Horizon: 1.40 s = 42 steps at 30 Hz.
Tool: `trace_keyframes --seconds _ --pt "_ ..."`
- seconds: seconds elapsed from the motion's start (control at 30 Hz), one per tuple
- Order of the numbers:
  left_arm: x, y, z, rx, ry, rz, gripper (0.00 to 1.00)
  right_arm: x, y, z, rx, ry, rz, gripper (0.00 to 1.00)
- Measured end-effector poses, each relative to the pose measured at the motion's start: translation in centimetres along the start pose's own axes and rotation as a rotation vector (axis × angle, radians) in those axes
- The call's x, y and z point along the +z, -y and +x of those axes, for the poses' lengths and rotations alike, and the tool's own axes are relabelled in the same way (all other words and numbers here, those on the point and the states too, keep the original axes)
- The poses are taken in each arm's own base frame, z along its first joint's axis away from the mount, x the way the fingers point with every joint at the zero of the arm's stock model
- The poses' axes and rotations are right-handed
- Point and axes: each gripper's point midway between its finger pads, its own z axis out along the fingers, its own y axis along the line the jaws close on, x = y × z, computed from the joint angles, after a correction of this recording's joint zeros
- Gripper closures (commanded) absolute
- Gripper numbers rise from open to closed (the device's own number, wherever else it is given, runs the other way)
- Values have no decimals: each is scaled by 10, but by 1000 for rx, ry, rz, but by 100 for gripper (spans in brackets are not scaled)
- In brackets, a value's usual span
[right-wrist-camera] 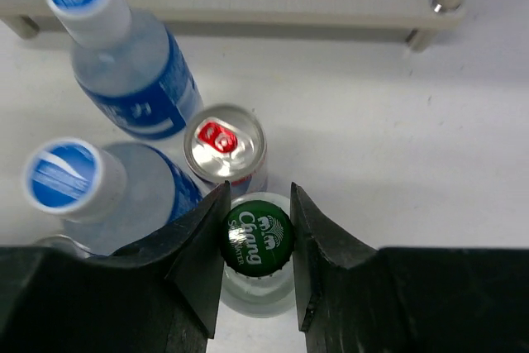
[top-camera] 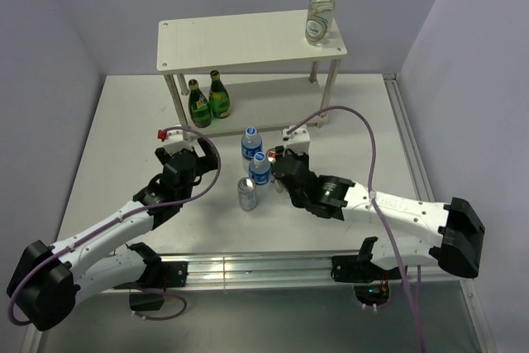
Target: Place and organize the beverage onto the shelf
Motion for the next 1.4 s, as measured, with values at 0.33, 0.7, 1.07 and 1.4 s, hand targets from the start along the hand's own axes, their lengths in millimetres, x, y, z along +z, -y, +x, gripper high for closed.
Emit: trace_keyframes --seconds 0.33,0.7,1.07,1.4 --pt "-2 -2 -6 -10 21 -7 1 -48 -7 -188 57 227 -59 100" --pt "-5 -9 -16 -28 51 -27 1 -52 3 -358 54 462 -4 100" --pt "-3 -14 -12 -21 43 -40 1 26 31 -414 31 520 105 100" --pt "-1 -14 -8 -15 30 -39 1 77 32 -407 -10 511 108 100"
